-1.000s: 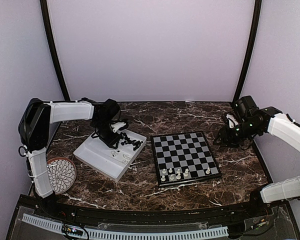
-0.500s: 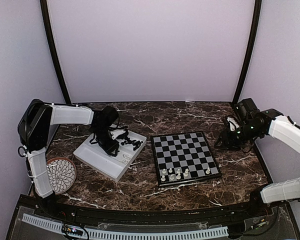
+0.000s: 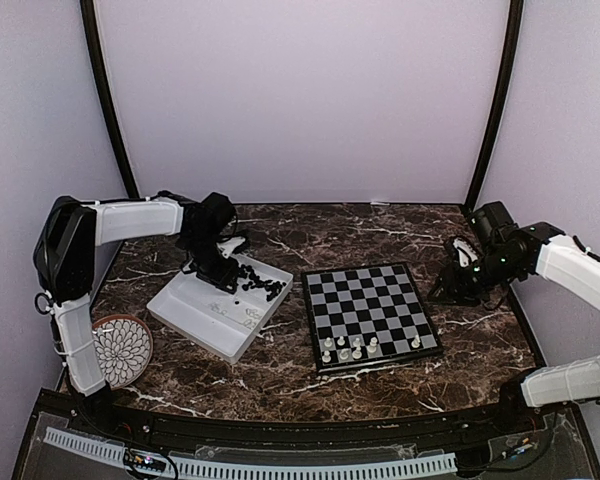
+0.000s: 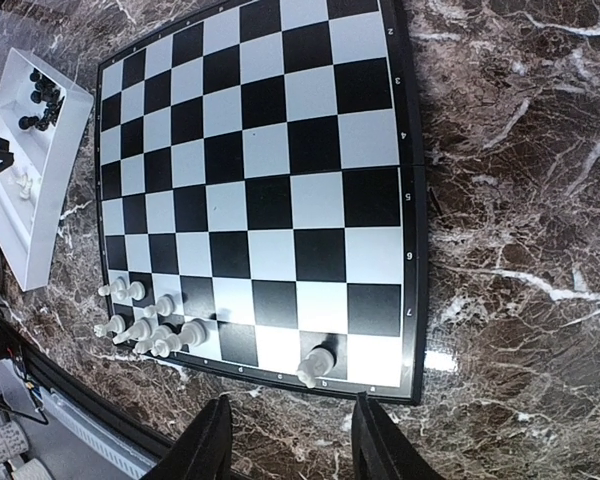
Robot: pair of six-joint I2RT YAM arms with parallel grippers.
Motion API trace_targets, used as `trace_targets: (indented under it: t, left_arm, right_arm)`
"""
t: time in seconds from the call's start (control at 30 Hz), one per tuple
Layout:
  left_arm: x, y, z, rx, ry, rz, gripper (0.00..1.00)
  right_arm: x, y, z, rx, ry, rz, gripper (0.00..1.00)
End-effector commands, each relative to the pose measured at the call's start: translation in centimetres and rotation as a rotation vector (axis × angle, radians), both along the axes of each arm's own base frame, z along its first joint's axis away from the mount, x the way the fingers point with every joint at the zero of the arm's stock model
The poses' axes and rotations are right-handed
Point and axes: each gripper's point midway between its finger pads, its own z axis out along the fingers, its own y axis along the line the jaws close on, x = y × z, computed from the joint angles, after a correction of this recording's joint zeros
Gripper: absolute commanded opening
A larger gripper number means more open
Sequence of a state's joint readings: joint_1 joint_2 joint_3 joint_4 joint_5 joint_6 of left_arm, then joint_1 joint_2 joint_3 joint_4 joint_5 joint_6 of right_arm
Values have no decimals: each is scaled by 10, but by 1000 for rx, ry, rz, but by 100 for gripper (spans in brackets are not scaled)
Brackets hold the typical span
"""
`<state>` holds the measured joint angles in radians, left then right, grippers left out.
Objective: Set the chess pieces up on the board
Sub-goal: Pick up the rook from the storage box.
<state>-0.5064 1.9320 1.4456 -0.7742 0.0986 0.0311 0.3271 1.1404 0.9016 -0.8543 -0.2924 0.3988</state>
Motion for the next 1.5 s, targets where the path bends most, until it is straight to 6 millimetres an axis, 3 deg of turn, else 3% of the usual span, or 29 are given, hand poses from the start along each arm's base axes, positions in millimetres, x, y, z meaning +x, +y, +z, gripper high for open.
trace_targets:
  t: [0.0, 0.2, 0.43, 0.7, 0.87, 1.0, 1.13, 1.47]
  left_arm:
    - [1, -19, 8, -126, 70, 163, 39]
    - [-1, -22, 7, -126, 95, 296, 34]
    - [-12, -23, 0, -86, 111, 326, 30]
    - [-9, -16, -11, -29, 99, 383, 27]
    - [-8, -16, 9, -27, 45, 387, 30]
    - [-19, -4, 25, -3, 27, 395, 35]
    - [-37, 8, 19, 42, 63, 377, 39]
    - [-40, 31, 4, 137, 79, 415, 37]
  right_arm:
    - [4, 4, 4, 20, -31, -1, 43]
    - [4, 2, 6, 14, -38, -4, 42]
    - [4, 1, 5, 6, -40, 0, 43]
    - [8, 3, 4, 3, -39, 13, 43]
    - [8, 4, 2, 5, -34, 18, 43]
    - [8, 5, 1, 12, -34, 18, 42]
    - [9, 7, -2, 18, -30, 21, 42]
    - [8, 7, -1, 16, -31, 26, 42]
